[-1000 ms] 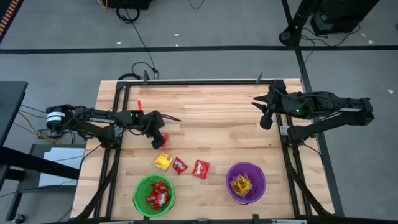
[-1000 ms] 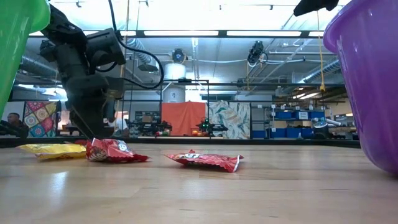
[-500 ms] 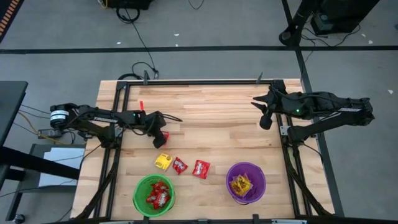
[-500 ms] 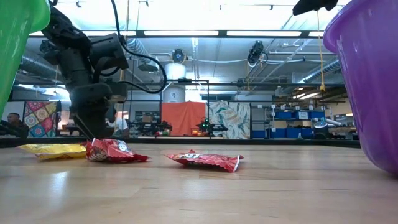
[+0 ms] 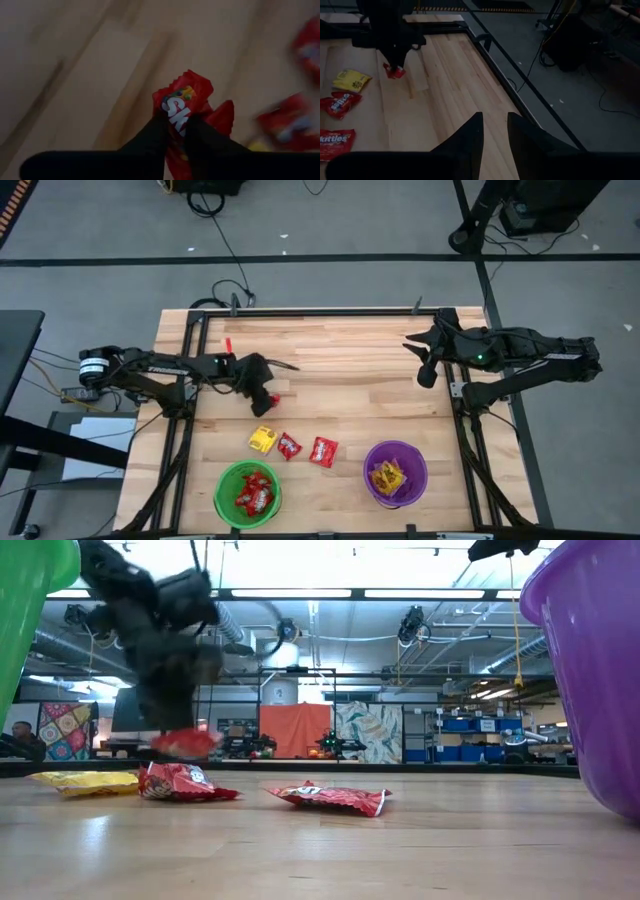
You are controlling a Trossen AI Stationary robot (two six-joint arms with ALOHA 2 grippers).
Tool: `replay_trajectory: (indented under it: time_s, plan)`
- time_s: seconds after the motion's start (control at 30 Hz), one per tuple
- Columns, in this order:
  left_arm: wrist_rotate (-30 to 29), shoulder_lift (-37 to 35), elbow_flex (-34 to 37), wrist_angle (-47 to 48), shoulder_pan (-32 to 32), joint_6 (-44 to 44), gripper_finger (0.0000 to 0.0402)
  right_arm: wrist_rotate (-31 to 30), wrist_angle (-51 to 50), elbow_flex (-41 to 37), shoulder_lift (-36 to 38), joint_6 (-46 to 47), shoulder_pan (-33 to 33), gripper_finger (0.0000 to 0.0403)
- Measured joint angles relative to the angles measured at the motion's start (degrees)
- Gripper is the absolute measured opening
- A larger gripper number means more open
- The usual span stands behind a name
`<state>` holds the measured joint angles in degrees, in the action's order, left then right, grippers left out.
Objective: Sort candy by brand, put in halloween buckets
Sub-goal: Put the red candy into the green bucket
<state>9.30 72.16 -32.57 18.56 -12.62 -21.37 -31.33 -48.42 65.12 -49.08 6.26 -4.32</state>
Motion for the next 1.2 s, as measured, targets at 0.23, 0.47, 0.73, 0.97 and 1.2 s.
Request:
replay_trajectory:
  time_s: [0.23,0.47,0.73,0.97,1.2]
  plan:
    - [7.96,0.05,-7.28,-1.36,0.35,-0.08,0.0051,1.92,-0.04,0.0,-0.02,0.19,-0.07,0.01]
    - [16.09,0.01,-12.36,-3.67,6.55,-3.09,0.0057,2.97,-0.58,0.0,-0.02,1.05,-0.07,0.01]
    - [29.77,-0.39,-19.29,-0.04,19.8,-7.38,0.0057,2.99,-0.57,0.0,-0.04,1.38,-0.07,0.01]
    - [25.43,-0.37,-20.83,2.73,29.63,-17.1,0.0057,2.99,-0.17,0.0,-0.04,1.72,-0.07,0.01]
    - [19.04,-0.37,-20.83,1.96,38.42,-26.47,0.0058,3.04,-0.07,0.0,-0.04,3.8,-0.07,0.01]
